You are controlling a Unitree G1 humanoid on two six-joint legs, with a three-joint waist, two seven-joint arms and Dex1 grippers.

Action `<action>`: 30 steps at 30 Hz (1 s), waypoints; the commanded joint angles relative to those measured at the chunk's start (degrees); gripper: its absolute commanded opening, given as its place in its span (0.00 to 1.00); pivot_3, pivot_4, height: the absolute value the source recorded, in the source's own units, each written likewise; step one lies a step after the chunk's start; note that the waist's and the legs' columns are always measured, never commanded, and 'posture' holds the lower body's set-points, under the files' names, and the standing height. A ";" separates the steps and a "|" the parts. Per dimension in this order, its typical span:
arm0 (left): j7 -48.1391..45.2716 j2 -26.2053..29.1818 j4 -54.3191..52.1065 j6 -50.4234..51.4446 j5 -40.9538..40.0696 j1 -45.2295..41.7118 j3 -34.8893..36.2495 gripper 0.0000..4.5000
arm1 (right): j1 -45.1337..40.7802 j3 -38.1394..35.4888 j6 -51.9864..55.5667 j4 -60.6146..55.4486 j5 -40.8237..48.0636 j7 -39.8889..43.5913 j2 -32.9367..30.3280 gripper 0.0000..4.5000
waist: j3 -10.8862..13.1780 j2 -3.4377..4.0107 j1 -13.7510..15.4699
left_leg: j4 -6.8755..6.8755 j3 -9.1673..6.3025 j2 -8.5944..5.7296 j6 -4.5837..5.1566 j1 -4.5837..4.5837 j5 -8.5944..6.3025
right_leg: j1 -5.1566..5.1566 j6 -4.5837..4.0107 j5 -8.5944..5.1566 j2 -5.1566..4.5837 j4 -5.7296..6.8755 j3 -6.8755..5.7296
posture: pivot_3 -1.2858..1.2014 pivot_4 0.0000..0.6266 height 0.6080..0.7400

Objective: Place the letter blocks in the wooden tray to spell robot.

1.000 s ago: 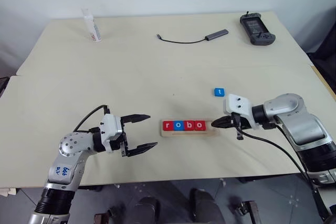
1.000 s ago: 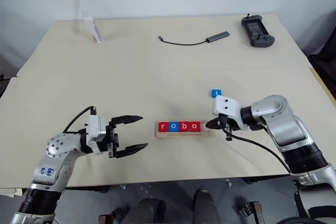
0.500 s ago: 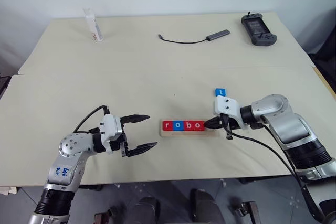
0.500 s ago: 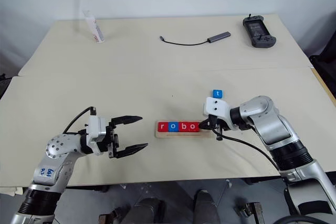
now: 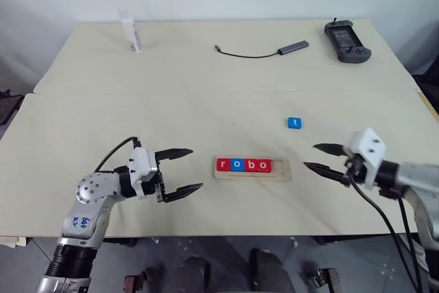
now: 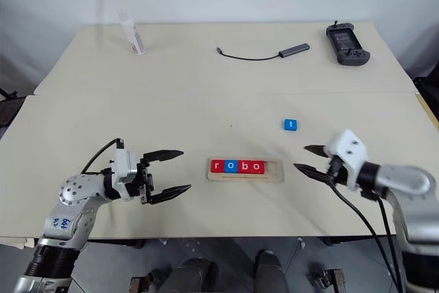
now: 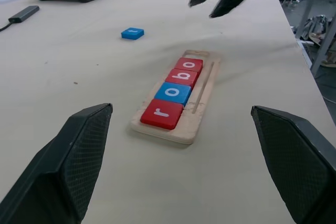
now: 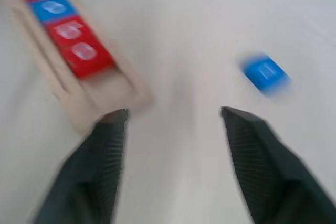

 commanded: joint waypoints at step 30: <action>2.87 -1.94 -0.81 -3.13 0.68 -1.02 0.55 1.00 | -37.24 18.83 24.22 22.39 -6.57 -34.65 13.04 0.99 | -0.05 0.08 -1.66 | -0.01 -0.06 -0.02 -0.02 -0.03 0.03 | -0.07 -0.04 -0.01 -0.04 0.27 -0.02 | 0.52 0.24 1.00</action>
